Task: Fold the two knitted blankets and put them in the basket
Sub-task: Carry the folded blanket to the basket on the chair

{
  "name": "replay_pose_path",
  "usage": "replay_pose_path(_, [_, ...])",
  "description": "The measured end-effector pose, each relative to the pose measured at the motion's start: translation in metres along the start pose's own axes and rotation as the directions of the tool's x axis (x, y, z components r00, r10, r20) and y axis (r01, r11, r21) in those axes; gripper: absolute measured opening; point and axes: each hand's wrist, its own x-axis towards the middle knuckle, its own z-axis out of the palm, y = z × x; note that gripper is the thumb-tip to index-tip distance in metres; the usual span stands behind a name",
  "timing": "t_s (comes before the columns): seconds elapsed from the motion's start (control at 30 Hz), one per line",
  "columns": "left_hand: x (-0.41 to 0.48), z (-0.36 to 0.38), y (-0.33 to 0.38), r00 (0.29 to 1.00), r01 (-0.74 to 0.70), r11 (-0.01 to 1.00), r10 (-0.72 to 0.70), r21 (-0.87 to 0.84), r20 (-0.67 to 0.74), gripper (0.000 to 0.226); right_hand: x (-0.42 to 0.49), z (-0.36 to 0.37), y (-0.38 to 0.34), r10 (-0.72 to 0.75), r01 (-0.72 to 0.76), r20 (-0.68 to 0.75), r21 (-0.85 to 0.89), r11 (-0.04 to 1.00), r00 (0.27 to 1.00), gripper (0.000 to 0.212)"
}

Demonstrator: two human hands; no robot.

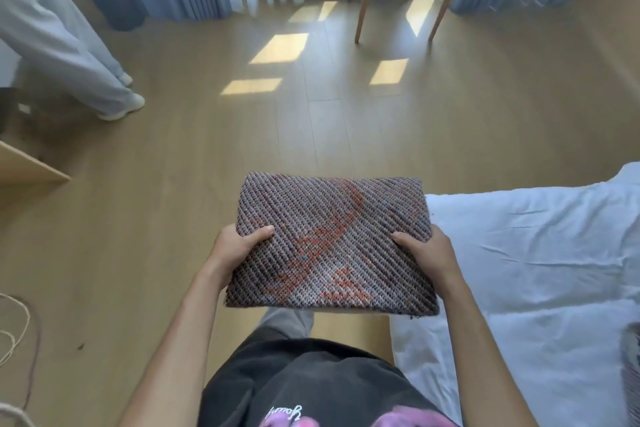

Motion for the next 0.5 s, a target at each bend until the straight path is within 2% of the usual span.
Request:
replay_pose_path(0.2, [0.076,-0.001,0.079,0.999,0.000,1.000,-0.001,0.031,0.037,0.045,0.064,0.007,-0.062,0.038,-0.037,-0.032,0.030,0.999,0.999,0.052])
replay_pose_path(0.4, [0.149,0.039,0.149,0.994,0.005,0.998,-0.011,0.064,0.106,0.036,0.137,-0.014,-0.099,0.076,-0.070,-0.091,0.068,0.995,0.993,0.054])
replay_pose_path(0.5, [0.191,0.067,0.184,0.993,0.006,0.996,-0.016,0.084,0.118,0.041,0.190,-0.029,-0.114,0.090,-0.081,-0.097,0.092,0.992,0.991,0.056])
